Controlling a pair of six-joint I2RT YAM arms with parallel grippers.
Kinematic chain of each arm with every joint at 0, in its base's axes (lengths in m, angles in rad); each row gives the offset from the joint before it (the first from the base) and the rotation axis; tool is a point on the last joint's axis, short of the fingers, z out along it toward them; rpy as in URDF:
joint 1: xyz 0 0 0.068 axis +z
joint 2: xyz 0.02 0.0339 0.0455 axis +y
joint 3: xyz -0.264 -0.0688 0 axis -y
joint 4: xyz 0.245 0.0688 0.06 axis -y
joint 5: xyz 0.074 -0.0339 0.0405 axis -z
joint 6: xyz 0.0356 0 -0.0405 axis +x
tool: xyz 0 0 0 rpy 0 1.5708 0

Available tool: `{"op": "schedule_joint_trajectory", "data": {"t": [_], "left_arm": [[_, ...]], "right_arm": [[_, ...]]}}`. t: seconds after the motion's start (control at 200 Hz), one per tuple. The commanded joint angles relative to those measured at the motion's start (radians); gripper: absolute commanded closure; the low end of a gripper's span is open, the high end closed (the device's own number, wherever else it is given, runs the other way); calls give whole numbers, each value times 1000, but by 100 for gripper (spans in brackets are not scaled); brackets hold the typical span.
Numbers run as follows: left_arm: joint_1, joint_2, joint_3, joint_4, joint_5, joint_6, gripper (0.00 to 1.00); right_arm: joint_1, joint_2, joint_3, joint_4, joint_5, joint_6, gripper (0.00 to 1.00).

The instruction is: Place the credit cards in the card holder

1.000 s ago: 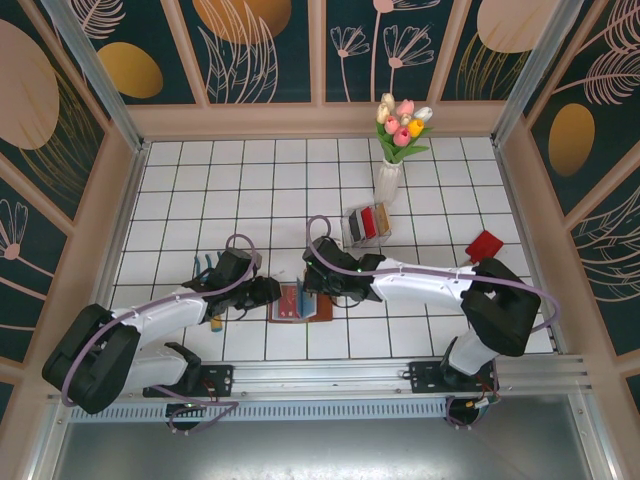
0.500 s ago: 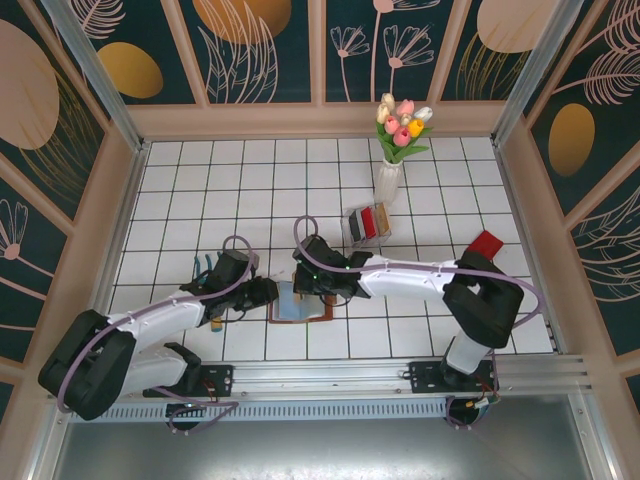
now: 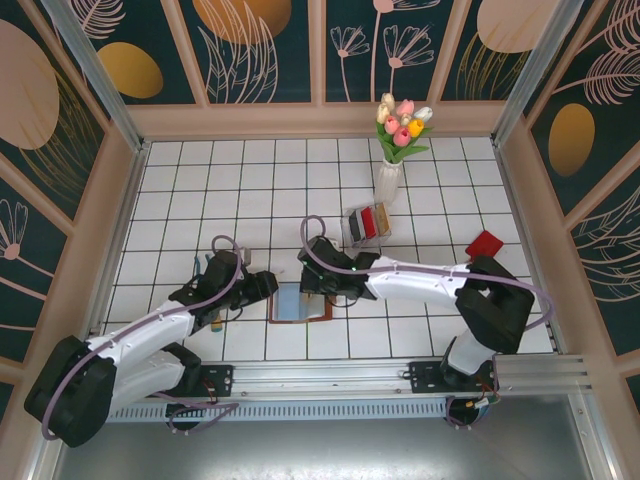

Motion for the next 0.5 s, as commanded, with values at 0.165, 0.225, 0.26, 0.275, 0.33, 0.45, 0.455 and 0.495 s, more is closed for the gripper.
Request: {"op": "schedule_joint_trajectory", "data": {"t": [0.165,0.225,0.26,0.275,0.33,0.45,0.455,0.495], "left_arm": [[-3,103,-10,62,100,23,43],[-3,119,-11,67,115,25,42],[-3,125,-12,68,121,27,42],[-2,128,-13,70,123,29,43],[-3,136,-15,69,129,30,44],[-4,148,-18,67,133,33,50],[-4,148,-18,67,134,32,50],[-4,150,-18,68,133,33,54]], "right_arm": [[2,-42,-174,258,-66,91,100],[1,-45,-205,309,-65,110,100],[0,-46,-223,337,-66,120,100],[0,-46,-228,348,-66,125,100],[-1,-49,-249,377,-90,139,100],[-4,-58,-300,467,-105,169,100],[-4,-57,-302,471,-107,170,100],[-6,-57,-314,496,-115,173,100]]}}
